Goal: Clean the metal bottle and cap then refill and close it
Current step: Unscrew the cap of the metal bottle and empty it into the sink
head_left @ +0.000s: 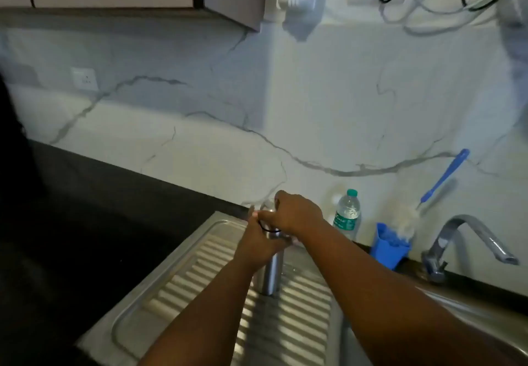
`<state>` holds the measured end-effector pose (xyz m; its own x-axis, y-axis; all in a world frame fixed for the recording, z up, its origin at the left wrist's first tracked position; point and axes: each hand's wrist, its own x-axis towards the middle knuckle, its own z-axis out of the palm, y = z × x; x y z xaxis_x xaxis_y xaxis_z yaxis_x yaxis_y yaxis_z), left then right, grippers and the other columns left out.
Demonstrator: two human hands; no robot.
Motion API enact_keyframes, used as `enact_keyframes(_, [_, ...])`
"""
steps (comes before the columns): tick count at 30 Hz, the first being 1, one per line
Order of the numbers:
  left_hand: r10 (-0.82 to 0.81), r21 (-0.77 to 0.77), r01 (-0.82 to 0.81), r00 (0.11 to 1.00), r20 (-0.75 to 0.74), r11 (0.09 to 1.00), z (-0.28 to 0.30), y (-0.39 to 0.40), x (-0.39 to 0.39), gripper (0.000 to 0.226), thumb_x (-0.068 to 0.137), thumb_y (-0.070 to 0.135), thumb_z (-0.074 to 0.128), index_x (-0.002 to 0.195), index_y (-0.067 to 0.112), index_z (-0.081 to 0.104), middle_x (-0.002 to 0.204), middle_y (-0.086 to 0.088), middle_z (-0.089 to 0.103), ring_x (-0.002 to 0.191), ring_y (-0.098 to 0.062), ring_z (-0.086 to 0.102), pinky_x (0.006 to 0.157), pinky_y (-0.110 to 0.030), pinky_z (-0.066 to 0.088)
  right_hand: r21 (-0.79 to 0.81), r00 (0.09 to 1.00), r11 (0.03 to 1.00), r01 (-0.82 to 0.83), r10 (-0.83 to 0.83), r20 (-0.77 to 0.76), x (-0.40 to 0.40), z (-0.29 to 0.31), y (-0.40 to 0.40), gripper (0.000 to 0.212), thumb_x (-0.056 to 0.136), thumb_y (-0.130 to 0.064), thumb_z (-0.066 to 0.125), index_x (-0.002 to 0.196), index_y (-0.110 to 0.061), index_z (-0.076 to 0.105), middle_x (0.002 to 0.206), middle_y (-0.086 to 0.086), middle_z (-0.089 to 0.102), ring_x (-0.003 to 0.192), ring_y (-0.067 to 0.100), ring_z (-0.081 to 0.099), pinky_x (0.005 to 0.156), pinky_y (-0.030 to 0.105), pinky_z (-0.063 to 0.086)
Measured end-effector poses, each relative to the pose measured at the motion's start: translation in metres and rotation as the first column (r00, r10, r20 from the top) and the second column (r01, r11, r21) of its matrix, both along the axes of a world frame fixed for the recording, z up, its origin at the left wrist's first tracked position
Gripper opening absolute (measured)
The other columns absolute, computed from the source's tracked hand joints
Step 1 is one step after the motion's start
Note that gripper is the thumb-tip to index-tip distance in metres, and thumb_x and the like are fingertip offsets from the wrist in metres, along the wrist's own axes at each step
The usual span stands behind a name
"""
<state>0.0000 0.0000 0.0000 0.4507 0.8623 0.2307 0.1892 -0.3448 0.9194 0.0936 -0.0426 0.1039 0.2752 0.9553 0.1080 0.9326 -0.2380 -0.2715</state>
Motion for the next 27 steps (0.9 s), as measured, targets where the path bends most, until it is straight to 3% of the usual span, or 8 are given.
enact_keyframes(1, [0.012, -0.081, -0.002, 0.993, 0.121, 0.997, -0.001, 0.000, 0.006, 0.084, 0.073, 0.018, 0.085, 0.135, 0.022, 0.030, 0.119, 0.006, 0.061, 0.116, -0.016, 0.061, 0.081, -0.013, 0.051, -0.001, 0.999, 1.000, 0.020, -0.020, 0.028, -0.002, 0.000, 0.002, 0.062, 0.078, -0.071, 0.048, 0.112, -0.019, 0.051, 0.108, 0.004, 0.062, 0.096, 0.022, 0.058, 0.070, 0.032, 0.041])
enact_keyframes(2, [0.059, -0.095, -0.049, 0.992, 0.113, 0.994, -0.003, 0.001, 0.010, 0.074, 0.072, 0.015, 0.085, 0.127, 0.022, 0.037, 0.110, 0.006, 0.065, 0.108, -0.017, 0.065, 0.074, -0.014, 0.052, 0.000, 0.997, 0.999, 0.036, -0.036, 0.075, -0.002, -0.001, 0.004, 0.065, 0.077, -0.072, 0.049, 0.114, -0.018, 0.050, 0.108, 0.004, 0.062, 0.096, 0.022, 0.058, 0.068, 0.031, 0.039])
enact_keyframes(7, [0.101, -0.126, -0.089, 0.991, 0.090, 0.988, -0.023, 0.013, 0.013, 0.054, 0.064, 0.028, 0.085, 0.106, 0.032, 0.052, 0.096, 0.011, 0.070, 0.091, -0.006, 0.068, 0.083, -0.032, 0.058, 0.029, 0.994, 0.999, 0.028, -0.031, 0.102, 0.000, -0.009, 0.013, 0.055, 0.078, -0.063, 0.054, 0.108, -0.017, 0.050, 0.095, 0.001, 0.058, 0.078, 0.017, 0.050, 0.063, 0.029, 0.038])
enact_keyframes(10, [0.091, -0.117, -0.081, 0.992, 0.083, 0.990, -0.025, 0.016, 0.015, 0.057, 0.056, 0.041, 0.080, 0.107, 0.031, 0.057, 0.095, 0.012, 0.071, 0.090, -0.005, 0.069, 0.084, -0.038, 0.058, 0.051, 0.997, 0.998, -0.040, 0.036, 0.070, 0.004, -0.013, 0.019, 0.047, 0.079, -0.056, 0.055, 0.106, -0.019, 0.048, 0.091, 0.000, 0.054, 0.078, 0.015, 0.049, 0.063, 0.027, 0.036])
enact_keyframes(13, [0.108, -0.113, -0.102, 0.993, 0.047, 0.988, -0.024, 0.016, 0.016, 0.060, 0.053, 0.050, 0.076, 0.108, 0.034, 0.057, 0.095, 0.015, 0.070, 0.090, -0.002, 0.067, 0.083, -0.034, 0.057, 0.022, 0.994, 0.995, -0.097, 0.095, 0.046, 0.009, -0.011, 0.021, 0.042, 0.078, -0.054, 0.057, 0.103, -0.022, 0.047, 0.090, -0.002, 0.055, 0.079, 0.015, 0.050, 0.065, 0.027, 0.036])
enact_keyframes(18, [0.123, -0.097, -0.117, 0.991, 0.052, 0.988, -0.022, 0.014, 0.016, 0.055, 0.059, 0.046, 0.079, 0.109, 0.036, 0.058, 0.096, 0.016, 0.070, 0.090, 0.000, 0.066, 0.082, -0.029, 0.056, -0.047, 0.978, 0.977, -0.208, 0.209, 0.016, 0.016, -0.003, 0.023, 0.034, 0.081, -0.051, 0.058, 0.097, -0.025, 0.043, 0.086, -0.003, 0.053, 0.080, 0.016, 0.050, 0.063, 0.026, 0.033])
enact_keyframes(24, [0.113, -0.105, -0.108, 0.993, 0.043, 0.989, -0.023, 0.018, 0.016, 0.057, 0.059, 0.045, 0.081, 0.111, 0.033, 0.061, 0.099, 0.013, 0.072, 0.092, -0.005, 0.068, 0.085, -0.038, 0.058, -0.083, 0.938, 0.935, -0.344, 0.346, 0.011, 0.026, 0.000, 0.028, 0.034, 0.080, -0.049, 0.058, 0.104, -0.027, 0.048, 0.090, -0.002, 0.059, 0.083, 0.017, 0.055, 0.066, 0.027, 0.042])
enact_keyframes(27, [0.051, -0.095, -0.048, 0.998, 0.027, 0.994, -0.021, 0.022, 0.012, 0.054, 0.063, 0.033, 0.084, 0.112, 0.028, 0.063, 0.099, 0.007, 0.073, 0.092, -0.009, 0.069, 0.087, -0.043, 0.058, -0.146, 0.898, 0.889, -0.434, 0.441, 0.014, 0.035, 0.004, 0.031, 0.038, 0.081, -0.045, 0.060, 0.113, -0.030, 0.048, 0.098, -0.001, 0.058, 0.088, 0.019, 0.054, 0.076, 0.033, 0.047])
